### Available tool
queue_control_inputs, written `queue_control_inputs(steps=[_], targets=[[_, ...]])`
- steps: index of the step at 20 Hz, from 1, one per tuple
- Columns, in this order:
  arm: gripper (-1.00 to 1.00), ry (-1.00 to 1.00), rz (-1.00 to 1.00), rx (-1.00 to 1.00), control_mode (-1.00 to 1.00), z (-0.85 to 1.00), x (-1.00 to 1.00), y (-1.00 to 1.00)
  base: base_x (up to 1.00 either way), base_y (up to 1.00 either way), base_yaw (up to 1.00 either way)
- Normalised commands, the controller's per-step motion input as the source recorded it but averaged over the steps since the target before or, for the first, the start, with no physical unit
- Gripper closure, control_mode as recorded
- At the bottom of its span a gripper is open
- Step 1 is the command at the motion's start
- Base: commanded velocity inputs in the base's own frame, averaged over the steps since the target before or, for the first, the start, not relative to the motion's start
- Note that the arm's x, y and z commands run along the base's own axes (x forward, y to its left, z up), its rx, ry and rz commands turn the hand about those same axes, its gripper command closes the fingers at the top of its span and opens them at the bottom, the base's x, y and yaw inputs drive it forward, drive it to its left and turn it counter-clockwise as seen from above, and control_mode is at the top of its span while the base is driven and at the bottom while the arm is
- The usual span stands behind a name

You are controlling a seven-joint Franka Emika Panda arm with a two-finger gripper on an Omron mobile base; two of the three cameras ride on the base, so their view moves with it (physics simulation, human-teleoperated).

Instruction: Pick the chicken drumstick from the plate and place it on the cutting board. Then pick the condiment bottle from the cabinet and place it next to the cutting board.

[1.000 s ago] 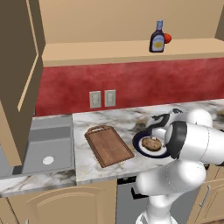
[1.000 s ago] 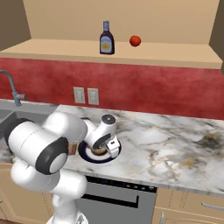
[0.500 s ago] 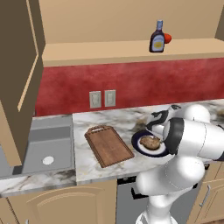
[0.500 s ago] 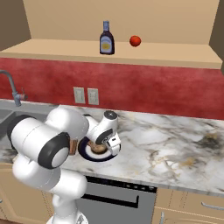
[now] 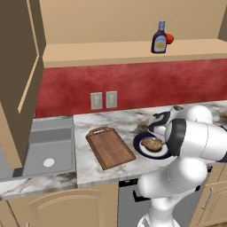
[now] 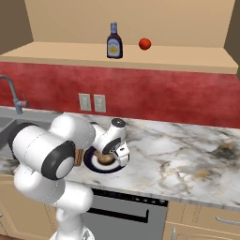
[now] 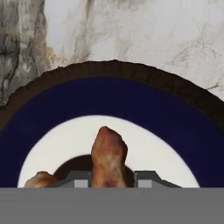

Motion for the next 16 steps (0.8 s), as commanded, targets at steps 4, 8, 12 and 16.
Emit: queue_control_inputs(steps=[4, 8, 12, 16], targets=[[1.00, 0.00, 0.00, 0.01, -1.00, 0.02, 0.00, 0.00, 0.00, 0.00, 0.00], [1.00, 0.00, 0.00, 0.00, -1.00, 0.18, -0.02, 0.00, 0.00, 0.00, 0.00], [1.00, 0.00, 0.00, 0.00, -1.00, 0.27, -0.07, 0.00, 0.00, 0.00, 0.00], [1.00, 0.00, 0.00, 0.00, -1.00, 0.29, -0.11, 0.00, 0.00, 0.00, 0.00]])
